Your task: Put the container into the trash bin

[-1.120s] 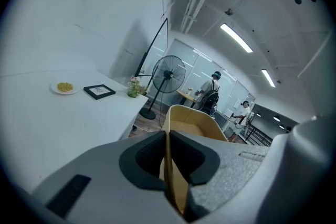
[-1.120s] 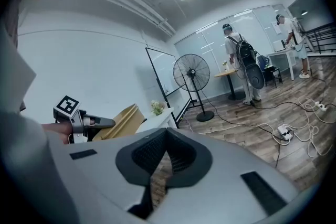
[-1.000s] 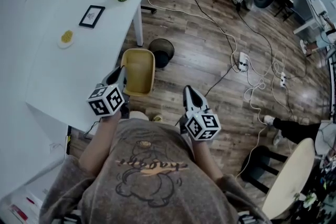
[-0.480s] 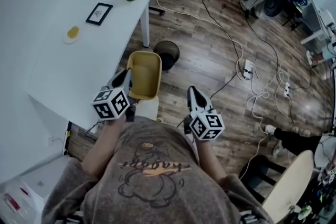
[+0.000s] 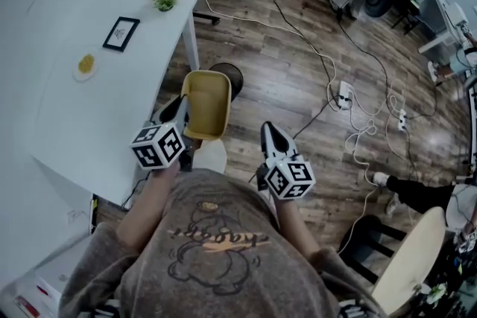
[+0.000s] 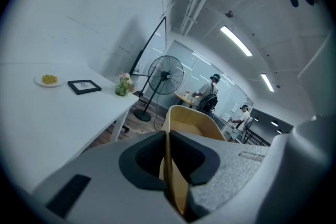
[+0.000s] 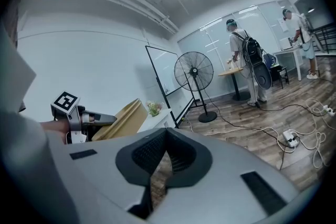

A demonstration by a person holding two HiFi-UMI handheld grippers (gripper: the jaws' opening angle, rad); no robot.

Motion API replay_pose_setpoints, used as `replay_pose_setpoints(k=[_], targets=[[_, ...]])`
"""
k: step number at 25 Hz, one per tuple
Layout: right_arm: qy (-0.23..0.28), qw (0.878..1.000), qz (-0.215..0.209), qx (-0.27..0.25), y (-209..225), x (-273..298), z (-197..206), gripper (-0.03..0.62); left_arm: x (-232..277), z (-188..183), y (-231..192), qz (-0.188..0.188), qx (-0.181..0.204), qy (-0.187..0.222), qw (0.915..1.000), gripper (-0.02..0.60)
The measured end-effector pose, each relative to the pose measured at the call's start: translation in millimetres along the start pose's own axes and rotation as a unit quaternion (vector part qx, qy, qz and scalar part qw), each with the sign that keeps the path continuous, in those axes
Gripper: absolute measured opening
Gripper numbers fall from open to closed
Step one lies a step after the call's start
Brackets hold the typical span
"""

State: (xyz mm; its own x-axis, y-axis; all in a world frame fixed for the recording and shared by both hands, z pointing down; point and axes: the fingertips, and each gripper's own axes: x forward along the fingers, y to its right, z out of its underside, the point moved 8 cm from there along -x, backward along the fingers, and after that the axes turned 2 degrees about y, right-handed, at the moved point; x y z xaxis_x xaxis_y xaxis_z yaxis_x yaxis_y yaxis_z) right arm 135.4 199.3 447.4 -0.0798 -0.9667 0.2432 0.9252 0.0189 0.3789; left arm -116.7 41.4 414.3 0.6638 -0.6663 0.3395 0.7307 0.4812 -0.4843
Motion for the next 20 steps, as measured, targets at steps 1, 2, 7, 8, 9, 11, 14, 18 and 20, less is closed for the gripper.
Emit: replay_pose_setpoints(k=[1, 2, 7, 8, 9, 11, 14, 18, 20], targets=[[0.001, 1.000, 0.002, 0.001, 4.3, 4.5, -2.0, 0.000, 7.8, -2.1, 0.9, 0.003, 0.000, -0.001, 1.0000, 0.025], [0.001, 1.000, 0.005, 0.001, 8.5, 9.7, -3.3, 0.000, 15.9, -4.2, 1.0, 0.006, 0.000, -0.001, 1.0000, 0.025], [-0.002, 1.000, 0.014, 0.006, 25.5, 40.5, -13.1, 0.000, 57.3, -18.9, -4.6, 0.011, 0.000, -0.008, 0.9999, 0.025], [-0.003, 1.000, 0.015, 0.007, 28.4, 47.4, -15.9, 0.000, 65.8, -22.6, -6.2, 0.011, -0.001, -0.009, 0.9999, 0.025], [-0.004, 1.000, 0.015, 0.007, 31.4, 54.4, -19.1, 0.000, 74.1, -26.6, -7.5, 0.011, -0.002, -0.010, 0.9999, 0.025], [-0.003, 1.000, 0.017, 0.007, 37.8, 69.5, -27.6, 0.000, 90.8, -36.1, -8.4, 0.013, -0.001, -0.013, 0.9998, 0.025], [-0.002, 1.000, 0.020, 0.009, 44.8, 90.8, -40.0, 0.000, 113.9, -49.9, -9.4, 0.017, 0.001, -0.015, 0.9997, 0.025], [-0.002, 1.000, 0.021, 0.007, 50.8, 121.2, -52.8, 0.000, 144.7, -67.0, -17.7, 0.022, -0.002, -0.019, 0.9996, 0.025], [-0.003, 1.000, 0.023, 0.008, 54.1, 135.9, -60.0, 0.000, 160.2, -76.2, -21.3, 0.024, -0.003, -0.021, 0.9995, 0.025]])
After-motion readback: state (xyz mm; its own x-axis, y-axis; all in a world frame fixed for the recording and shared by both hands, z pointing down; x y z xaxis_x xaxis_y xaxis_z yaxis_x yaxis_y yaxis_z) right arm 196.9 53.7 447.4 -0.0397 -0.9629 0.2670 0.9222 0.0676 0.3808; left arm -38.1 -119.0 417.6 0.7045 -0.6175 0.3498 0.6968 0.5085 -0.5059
